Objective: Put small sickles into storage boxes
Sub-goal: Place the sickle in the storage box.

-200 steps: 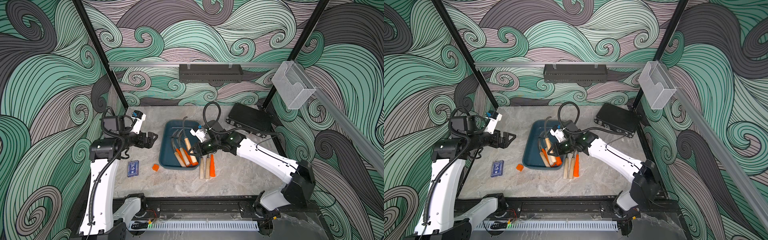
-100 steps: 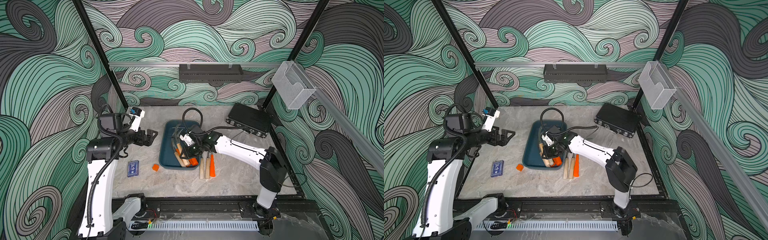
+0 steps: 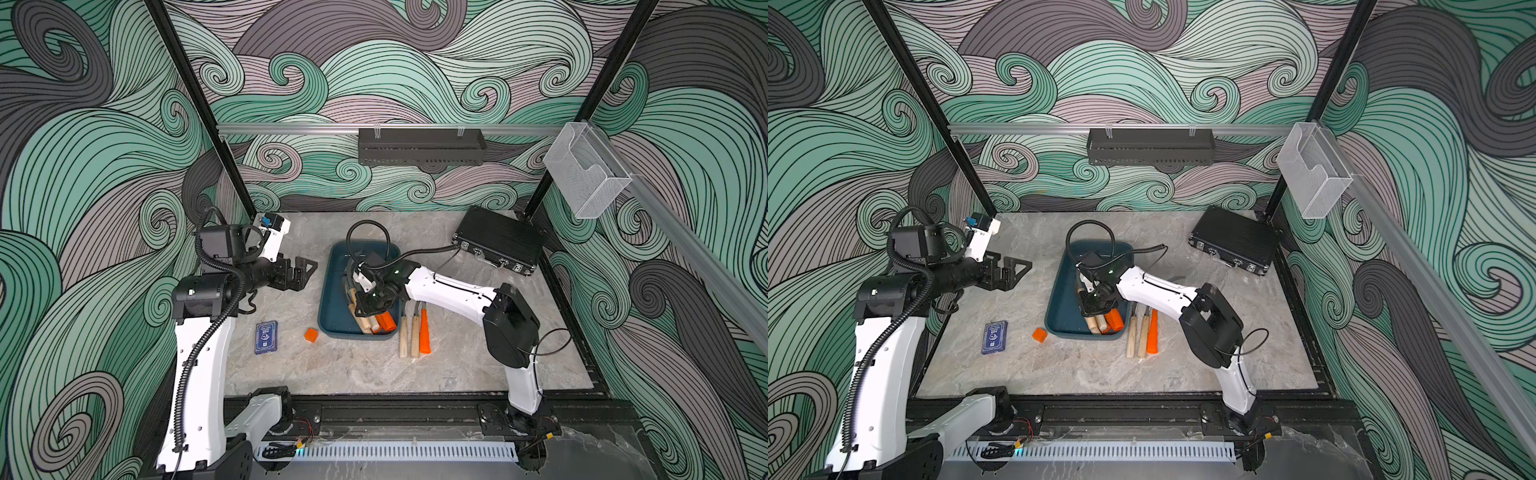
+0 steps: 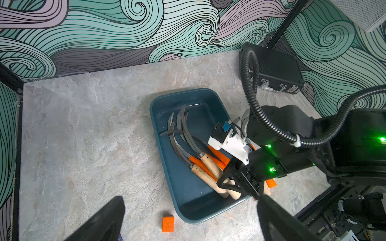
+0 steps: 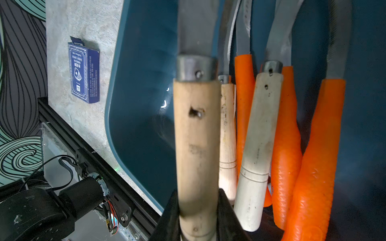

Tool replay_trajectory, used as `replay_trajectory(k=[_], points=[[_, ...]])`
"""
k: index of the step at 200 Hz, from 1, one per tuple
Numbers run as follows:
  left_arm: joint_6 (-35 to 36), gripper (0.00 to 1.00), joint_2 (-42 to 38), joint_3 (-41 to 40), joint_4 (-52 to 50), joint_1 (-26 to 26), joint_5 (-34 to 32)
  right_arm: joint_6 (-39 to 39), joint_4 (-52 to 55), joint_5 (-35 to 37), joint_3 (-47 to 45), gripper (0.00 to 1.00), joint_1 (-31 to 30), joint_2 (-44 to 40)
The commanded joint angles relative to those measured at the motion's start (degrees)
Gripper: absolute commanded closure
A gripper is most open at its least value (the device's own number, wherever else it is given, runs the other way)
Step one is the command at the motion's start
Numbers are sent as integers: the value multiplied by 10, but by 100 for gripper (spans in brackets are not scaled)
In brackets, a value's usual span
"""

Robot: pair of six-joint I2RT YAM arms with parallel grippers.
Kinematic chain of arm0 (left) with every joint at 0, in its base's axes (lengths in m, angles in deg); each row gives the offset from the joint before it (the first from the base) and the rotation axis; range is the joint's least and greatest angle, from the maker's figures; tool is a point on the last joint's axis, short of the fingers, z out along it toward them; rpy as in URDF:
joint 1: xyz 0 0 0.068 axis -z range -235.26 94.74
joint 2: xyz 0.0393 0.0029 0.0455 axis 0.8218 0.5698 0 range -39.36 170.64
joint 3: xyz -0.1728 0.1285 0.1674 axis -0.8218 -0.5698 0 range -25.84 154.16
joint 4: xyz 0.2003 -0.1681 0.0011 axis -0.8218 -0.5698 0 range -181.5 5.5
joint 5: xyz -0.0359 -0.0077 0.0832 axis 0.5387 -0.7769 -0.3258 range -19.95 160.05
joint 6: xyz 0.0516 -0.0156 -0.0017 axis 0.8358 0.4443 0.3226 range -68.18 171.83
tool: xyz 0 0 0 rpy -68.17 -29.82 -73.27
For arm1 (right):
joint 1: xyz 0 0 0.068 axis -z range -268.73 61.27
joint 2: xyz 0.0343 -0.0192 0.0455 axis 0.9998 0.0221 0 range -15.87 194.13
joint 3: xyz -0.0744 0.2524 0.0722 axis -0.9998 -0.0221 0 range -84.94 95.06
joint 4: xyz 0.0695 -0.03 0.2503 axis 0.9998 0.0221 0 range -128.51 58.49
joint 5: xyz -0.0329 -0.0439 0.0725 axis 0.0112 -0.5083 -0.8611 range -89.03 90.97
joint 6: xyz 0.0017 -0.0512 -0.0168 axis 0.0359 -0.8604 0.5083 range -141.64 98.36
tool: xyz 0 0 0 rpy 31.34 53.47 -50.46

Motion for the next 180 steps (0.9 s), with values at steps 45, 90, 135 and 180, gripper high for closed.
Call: replay_trajectory(k=[45,90,135,180], points=[[-8,1,-2,19,-17,2,14,-8,45,23,58,93,-6,46],[-6,1,-2,16,-16,2,14,-15,60,37,69,89,-8,64],[-5,1,-1,8,-13,2,13,-21,71,49,87,85,-10,83],[-1,1,-2,9,-16,2,8,-28,83,59,104,79,-13,98]])
